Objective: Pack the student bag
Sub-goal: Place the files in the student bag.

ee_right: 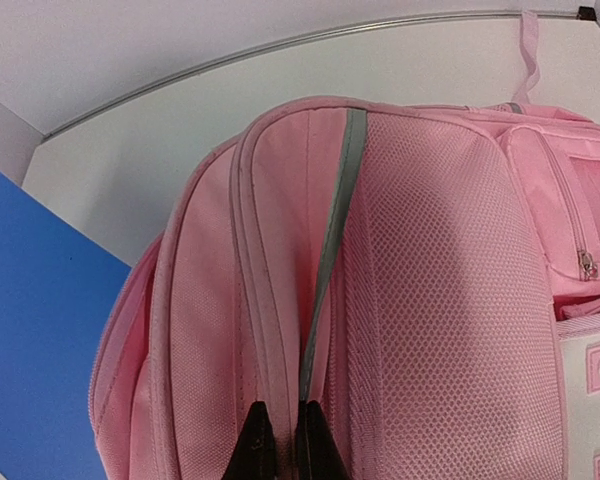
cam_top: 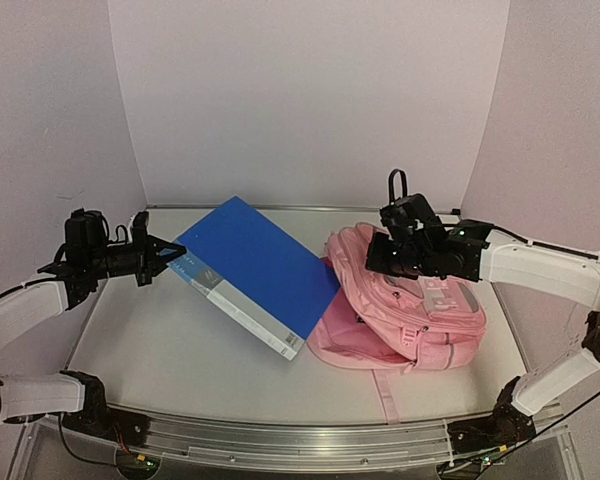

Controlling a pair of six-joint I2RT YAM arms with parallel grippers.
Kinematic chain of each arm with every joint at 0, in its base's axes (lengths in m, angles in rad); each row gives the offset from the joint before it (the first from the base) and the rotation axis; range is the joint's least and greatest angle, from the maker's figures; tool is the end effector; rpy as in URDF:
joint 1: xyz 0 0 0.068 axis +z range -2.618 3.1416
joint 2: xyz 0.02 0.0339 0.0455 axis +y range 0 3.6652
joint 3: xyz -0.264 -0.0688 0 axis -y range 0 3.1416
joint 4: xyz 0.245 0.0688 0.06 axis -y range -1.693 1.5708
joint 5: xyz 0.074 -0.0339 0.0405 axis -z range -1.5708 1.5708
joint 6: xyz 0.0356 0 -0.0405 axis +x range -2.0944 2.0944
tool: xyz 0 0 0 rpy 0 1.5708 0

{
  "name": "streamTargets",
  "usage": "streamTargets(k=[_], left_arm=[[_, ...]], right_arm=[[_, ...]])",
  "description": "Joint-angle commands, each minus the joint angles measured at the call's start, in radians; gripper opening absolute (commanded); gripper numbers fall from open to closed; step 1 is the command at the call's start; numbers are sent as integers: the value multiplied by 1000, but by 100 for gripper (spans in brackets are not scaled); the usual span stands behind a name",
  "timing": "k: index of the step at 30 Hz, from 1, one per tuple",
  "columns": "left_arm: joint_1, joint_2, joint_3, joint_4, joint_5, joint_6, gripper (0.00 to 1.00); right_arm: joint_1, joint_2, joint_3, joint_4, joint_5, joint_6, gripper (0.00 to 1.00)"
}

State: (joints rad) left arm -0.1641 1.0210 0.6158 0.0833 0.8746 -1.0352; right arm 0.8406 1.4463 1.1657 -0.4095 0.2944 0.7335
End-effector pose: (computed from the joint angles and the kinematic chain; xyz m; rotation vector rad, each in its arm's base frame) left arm 0.2153 -0.0633 0.2665 -0.2339 2.1059 -1.5915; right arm 0.2229 0.2335 0.2965 0.0369 2.2778 0.5206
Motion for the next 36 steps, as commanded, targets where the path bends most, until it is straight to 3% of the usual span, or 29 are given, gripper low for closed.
streamTargets(k=[1,6,15,23,36], left_arm=[[-34,6,-32,131,-24,-67,0],[-69,-8,-76,238,-61,-155,0],[-81,-82,-7,225,-108,-179,0],[-83,-18,-52,421,-100,-278,0],[-82,-33,-20,426,-84,-300,0]], right_arm=[[9,-101,12,341,-15,59,0],[10,-113,-19,399,-14,87,0],[10,-110,-41,427,-14,98,0],[9,-117,-49,441,-12,98,0],[10,-103,-46,449,-11,87,0]])
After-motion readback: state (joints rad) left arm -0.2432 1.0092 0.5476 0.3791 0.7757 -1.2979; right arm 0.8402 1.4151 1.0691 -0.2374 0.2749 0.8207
